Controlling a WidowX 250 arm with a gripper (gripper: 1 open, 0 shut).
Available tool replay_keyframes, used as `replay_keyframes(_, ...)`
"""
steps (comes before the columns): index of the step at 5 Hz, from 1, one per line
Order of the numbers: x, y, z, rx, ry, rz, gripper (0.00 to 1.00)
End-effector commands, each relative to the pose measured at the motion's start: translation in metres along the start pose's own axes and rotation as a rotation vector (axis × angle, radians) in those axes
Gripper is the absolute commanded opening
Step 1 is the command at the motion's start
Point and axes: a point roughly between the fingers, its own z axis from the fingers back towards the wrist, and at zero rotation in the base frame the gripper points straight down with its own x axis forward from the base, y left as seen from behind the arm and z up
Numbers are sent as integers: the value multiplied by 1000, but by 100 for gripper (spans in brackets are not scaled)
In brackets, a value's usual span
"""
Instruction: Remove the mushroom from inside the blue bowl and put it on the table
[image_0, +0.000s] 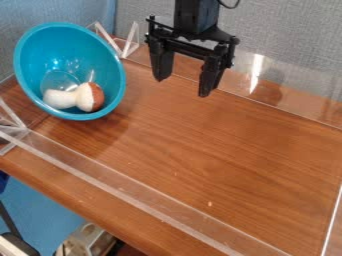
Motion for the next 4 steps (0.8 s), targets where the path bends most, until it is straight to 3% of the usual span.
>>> replay_keyframes(1, -2, 13, 0, 4, -4, 12, 100)
replay_keyframes(2, -3, 27, 0, 8, -8, 24, 100)
replay_keyframes(3, -5, 57, -5, 22, -4, 55, 100)
replay_keyframes(4, -8, 102, -12, 44, 3, 103, 100)
